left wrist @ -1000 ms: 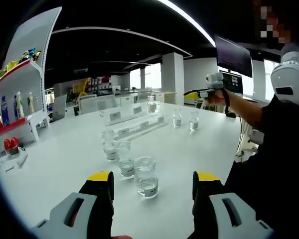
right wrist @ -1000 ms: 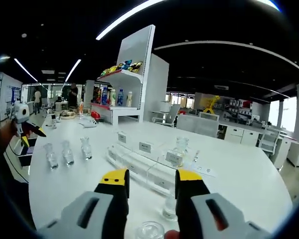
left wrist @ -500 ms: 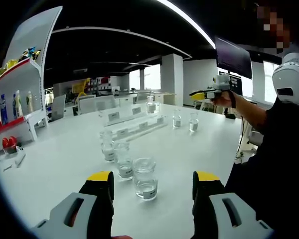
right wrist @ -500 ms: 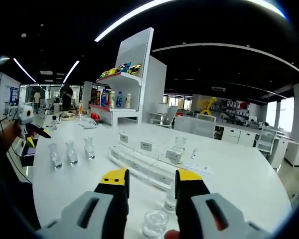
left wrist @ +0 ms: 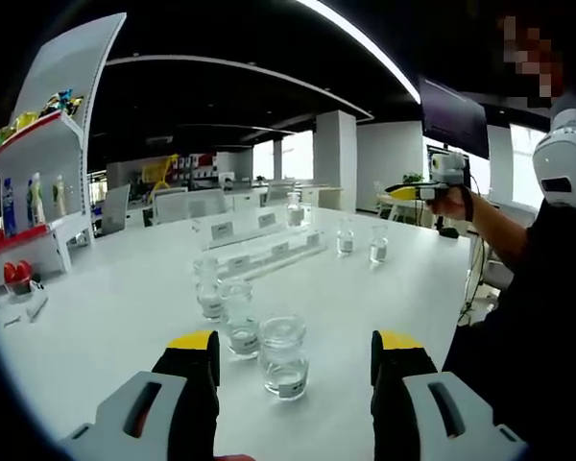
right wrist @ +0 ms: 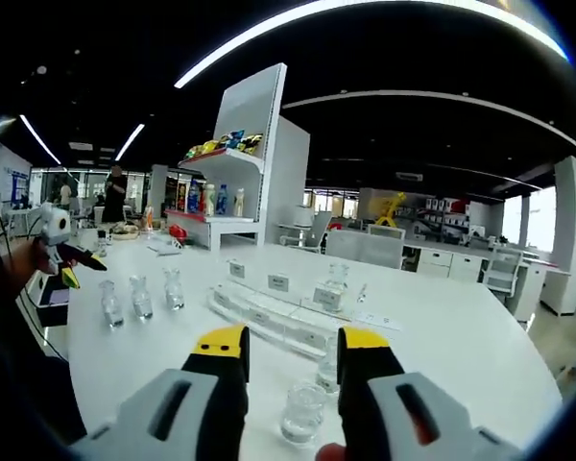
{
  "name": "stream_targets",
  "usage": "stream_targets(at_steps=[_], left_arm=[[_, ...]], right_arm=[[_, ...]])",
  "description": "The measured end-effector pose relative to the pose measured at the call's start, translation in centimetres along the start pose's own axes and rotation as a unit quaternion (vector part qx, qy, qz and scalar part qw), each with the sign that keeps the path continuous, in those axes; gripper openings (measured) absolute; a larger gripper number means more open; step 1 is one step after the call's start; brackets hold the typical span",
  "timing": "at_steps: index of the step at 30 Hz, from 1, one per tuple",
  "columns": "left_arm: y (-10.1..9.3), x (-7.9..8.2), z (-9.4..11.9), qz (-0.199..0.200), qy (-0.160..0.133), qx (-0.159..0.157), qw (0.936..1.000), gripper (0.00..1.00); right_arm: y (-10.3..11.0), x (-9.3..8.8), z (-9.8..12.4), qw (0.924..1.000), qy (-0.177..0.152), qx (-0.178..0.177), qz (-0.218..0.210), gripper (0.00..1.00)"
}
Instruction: Identify the label on the chemical reagent bottle, grasp the chemical reagent bottle, and place it in the designated position on the reagent rack
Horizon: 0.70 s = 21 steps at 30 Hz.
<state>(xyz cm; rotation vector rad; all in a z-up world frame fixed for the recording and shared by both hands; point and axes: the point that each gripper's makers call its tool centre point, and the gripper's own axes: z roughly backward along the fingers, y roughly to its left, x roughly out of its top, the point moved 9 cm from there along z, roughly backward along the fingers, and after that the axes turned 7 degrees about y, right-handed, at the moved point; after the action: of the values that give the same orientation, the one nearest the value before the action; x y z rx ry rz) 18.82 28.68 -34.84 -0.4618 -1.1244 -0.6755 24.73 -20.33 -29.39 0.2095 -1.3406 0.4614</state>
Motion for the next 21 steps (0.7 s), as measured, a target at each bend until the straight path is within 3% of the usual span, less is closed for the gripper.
stream_targets(at_steps=[21], left_arm=[[0.8, 0.2, 0.0, 0.012, -0.016, 0.016, 0.9997, 0.62]], right_arm=[[2.4, -2.3, 4.1, 0.9997, 0.013, 0.015, -0.011, 0.35]])
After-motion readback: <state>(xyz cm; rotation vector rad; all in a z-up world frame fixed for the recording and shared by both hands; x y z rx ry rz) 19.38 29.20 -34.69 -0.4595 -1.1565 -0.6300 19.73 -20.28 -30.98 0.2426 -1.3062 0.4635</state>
